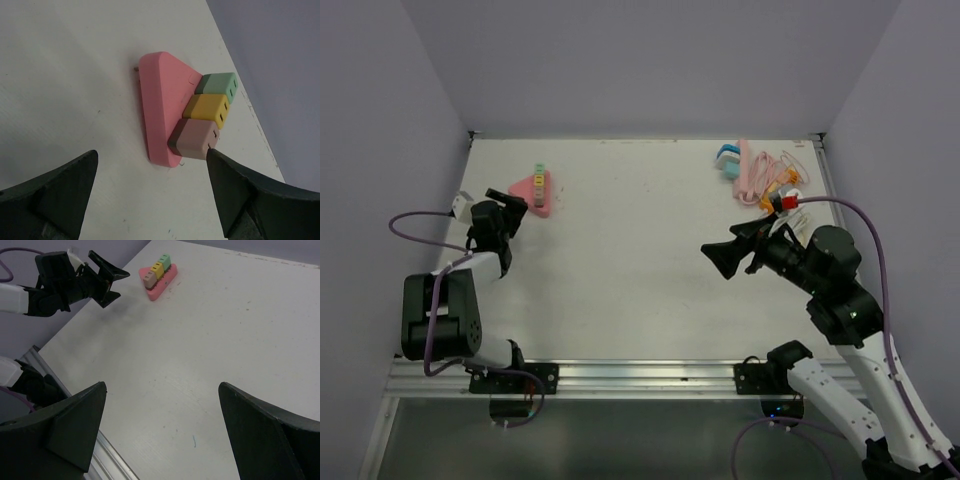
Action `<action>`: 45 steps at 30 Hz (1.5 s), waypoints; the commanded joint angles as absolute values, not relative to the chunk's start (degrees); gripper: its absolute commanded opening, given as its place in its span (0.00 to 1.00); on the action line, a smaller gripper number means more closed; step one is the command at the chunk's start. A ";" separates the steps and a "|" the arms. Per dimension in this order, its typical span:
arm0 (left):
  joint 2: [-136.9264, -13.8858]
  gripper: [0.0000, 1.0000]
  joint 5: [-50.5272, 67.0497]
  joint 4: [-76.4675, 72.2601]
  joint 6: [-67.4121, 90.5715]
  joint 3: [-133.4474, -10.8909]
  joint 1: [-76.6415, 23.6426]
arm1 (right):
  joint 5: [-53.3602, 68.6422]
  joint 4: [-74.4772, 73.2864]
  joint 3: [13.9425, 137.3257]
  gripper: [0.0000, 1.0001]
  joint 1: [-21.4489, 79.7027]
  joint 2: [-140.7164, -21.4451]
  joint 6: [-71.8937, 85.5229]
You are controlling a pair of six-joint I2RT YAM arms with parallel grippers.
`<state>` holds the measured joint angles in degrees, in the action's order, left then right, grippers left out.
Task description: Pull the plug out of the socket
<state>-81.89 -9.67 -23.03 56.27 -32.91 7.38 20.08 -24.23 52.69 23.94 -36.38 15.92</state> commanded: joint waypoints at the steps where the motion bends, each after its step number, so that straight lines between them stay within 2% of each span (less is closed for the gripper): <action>1: -87.60 0.93 -8.27 -36.12 57.13 -34.18 8.79 | 19.69 -23.82 52.65 0.99 24.26 -37.61 14.59; 12: -105.63 0.90 -2.29 -45.70 60.20 -42.27 8.96 | 20.21 -23.12 52.38 0.99 24.26 -39.99 14.41; 29: -115.48 0.77 -0.97 -50.80 63.72 -46.05 10.02 | 20.83 -23.12 53.09 0.99 24.26 -42.01 14.33; 32: -116.45 0.74 -0.26 -51.77 63.54 -46.06 10.28 | 21.00 -23.29 53.26 0.99 24.26 -42.54 14.41; 41: -116.46 0.52 5.53 -59.50 61.79 -42.37 11.07 | 21.80 -23.20 53.26 0.99 24.26 -43.33 14.50; 42: -116.19 0.46 6.67 -60.02 61.61 -42.02 11.07 | 21.71 -23.20 53.17 0.99 24.34 -43.24 14.50; 45: -114.96 0.43 8.17 -62.22 61.17 -39.91 11.07 | 21.97 -23.12 52.65 0.99 24.26 -43.07 14.50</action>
